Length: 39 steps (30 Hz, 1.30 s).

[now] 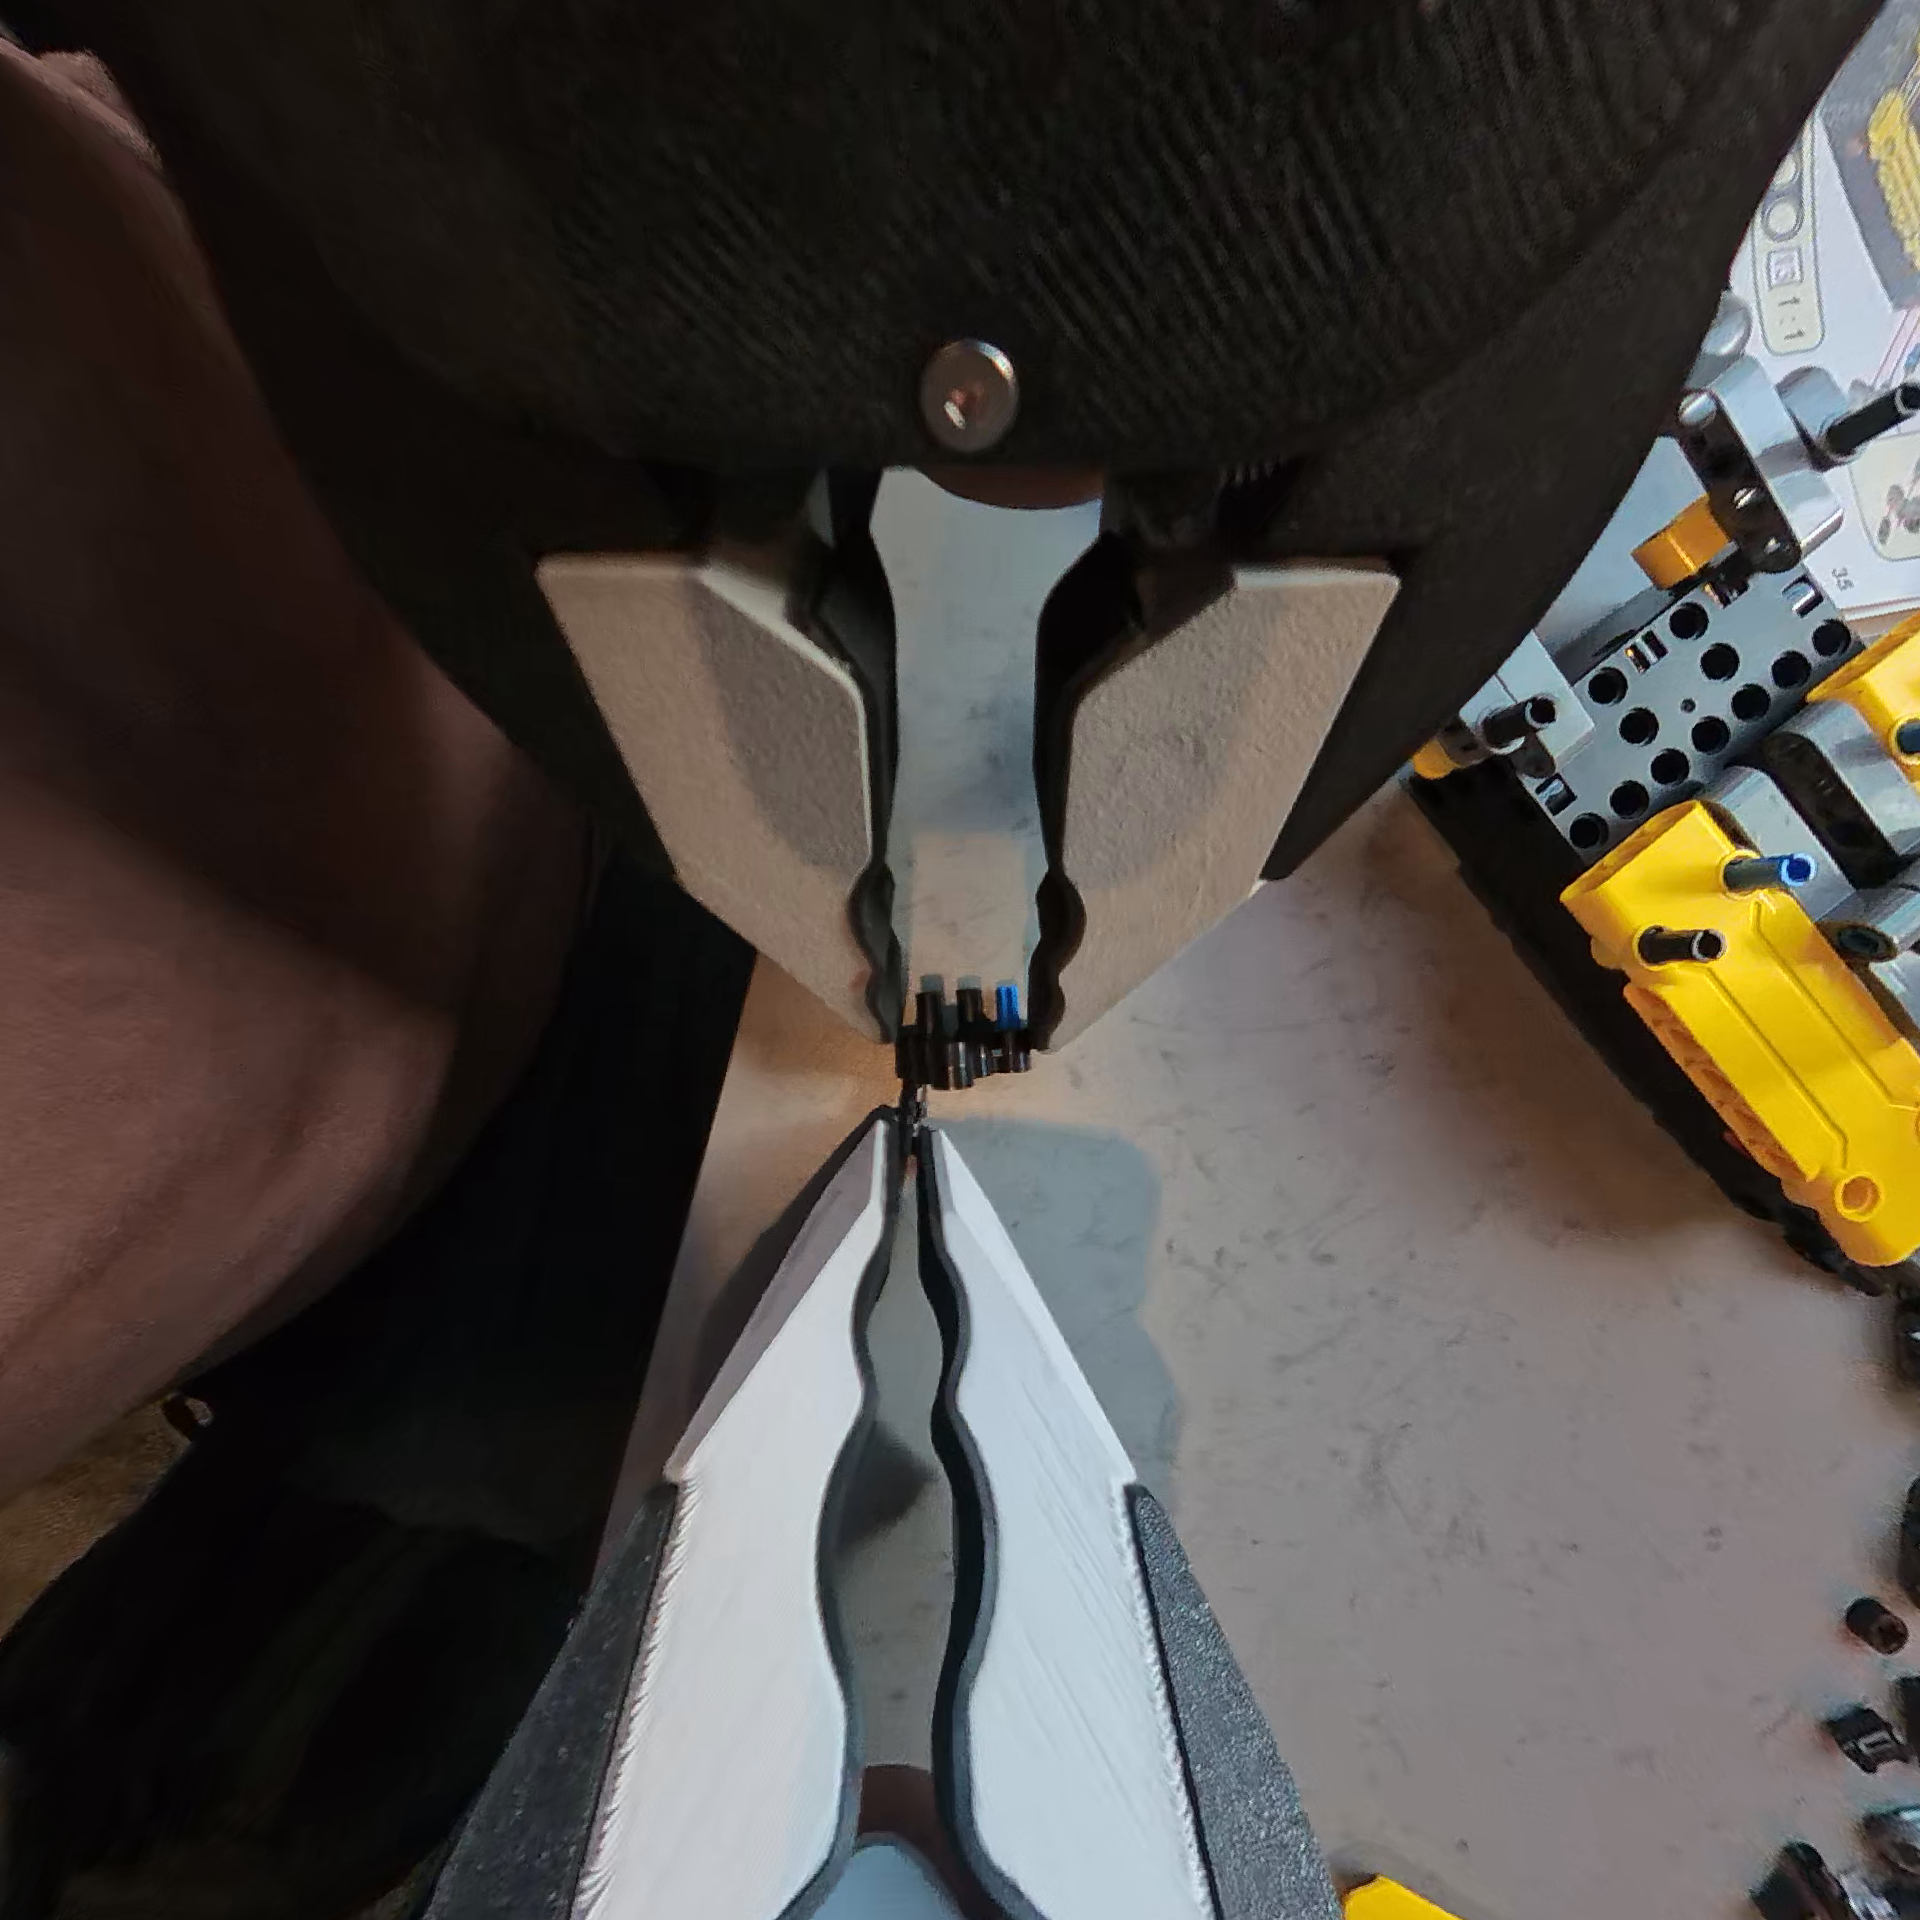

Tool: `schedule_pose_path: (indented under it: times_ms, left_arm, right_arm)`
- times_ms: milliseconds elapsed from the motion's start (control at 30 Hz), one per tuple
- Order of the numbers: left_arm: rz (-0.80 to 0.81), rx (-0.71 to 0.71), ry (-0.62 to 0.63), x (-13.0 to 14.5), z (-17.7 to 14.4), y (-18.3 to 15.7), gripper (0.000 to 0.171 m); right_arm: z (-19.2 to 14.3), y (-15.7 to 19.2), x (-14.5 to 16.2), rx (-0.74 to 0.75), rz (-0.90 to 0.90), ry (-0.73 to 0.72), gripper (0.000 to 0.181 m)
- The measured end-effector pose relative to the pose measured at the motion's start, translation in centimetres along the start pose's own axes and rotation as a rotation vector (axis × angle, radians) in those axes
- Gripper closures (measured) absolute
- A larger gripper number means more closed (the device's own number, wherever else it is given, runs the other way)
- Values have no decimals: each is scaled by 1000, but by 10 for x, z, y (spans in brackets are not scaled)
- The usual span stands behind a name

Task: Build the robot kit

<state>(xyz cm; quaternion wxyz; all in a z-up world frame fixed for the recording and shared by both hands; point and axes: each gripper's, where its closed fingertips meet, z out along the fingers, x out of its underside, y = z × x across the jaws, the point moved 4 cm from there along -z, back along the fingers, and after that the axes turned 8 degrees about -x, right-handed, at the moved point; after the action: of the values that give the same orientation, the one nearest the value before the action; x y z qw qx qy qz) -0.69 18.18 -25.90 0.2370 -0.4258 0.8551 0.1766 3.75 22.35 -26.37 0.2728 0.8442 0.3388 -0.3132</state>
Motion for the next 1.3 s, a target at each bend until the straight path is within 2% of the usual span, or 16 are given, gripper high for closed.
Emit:
schedule_pose_path:
  times_ms: [500, 1300]
  left_arm:
    - [55, 36, -63, 3, -1, -3, 150]
    - [-26, -51, -135, 5, -1, -3, 150]
  right_arm:
    - [2, 1, -1, -44, -143, 25, 181]
    - [5, 0, -4, 41, 10, -17, 179]
